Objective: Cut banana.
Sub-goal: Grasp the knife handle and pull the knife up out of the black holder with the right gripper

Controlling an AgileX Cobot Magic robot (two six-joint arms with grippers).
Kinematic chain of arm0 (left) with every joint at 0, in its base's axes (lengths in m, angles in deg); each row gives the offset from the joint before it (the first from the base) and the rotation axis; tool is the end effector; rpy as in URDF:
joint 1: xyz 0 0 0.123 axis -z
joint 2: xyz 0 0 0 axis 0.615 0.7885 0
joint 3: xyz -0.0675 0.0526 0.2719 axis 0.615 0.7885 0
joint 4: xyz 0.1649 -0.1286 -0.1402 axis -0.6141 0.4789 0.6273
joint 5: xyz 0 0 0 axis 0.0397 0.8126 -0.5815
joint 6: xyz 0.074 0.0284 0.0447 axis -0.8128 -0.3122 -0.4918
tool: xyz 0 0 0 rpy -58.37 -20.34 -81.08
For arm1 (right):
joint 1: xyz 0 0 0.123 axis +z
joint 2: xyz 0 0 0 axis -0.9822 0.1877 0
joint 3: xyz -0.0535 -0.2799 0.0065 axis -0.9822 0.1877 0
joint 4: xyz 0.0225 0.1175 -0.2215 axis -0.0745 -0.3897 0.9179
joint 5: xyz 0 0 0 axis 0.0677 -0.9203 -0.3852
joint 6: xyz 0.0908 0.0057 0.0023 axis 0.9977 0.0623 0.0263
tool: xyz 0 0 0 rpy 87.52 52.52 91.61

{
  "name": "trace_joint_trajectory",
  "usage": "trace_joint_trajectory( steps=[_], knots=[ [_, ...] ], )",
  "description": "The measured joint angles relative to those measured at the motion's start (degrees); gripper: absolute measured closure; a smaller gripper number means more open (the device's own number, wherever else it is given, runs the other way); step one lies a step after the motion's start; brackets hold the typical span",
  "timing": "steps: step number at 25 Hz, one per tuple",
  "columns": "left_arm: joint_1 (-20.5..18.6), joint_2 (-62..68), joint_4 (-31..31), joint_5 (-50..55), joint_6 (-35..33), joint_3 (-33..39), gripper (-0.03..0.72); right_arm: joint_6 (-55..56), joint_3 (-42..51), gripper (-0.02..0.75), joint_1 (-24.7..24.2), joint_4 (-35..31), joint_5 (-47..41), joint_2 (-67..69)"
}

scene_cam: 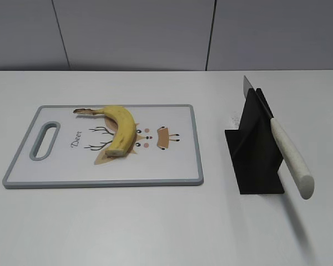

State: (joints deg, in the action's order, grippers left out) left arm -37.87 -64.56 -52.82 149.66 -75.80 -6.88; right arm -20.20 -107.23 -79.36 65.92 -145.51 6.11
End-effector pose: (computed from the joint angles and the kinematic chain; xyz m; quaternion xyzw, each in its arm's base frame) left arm -0.0037 0.0063 0.2716 0.0304 0.8623 0.0573 0.5022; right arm -0.0068 0.0140 0.2820 -0.0417 0.8403 0.0631 0.5368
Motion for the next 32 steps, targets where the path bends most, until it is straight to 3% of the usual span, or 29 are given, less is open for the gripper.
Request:
trace_joint_trajectory(
  steps=[32],
  knots=[
    [0.0, 0.0, -0.7, 0.0, 0.0, 0.0, 0.099, 0.0, 0.0, 0.209, 0.0, -0.1, 0.0, 0.0]
  ],
)
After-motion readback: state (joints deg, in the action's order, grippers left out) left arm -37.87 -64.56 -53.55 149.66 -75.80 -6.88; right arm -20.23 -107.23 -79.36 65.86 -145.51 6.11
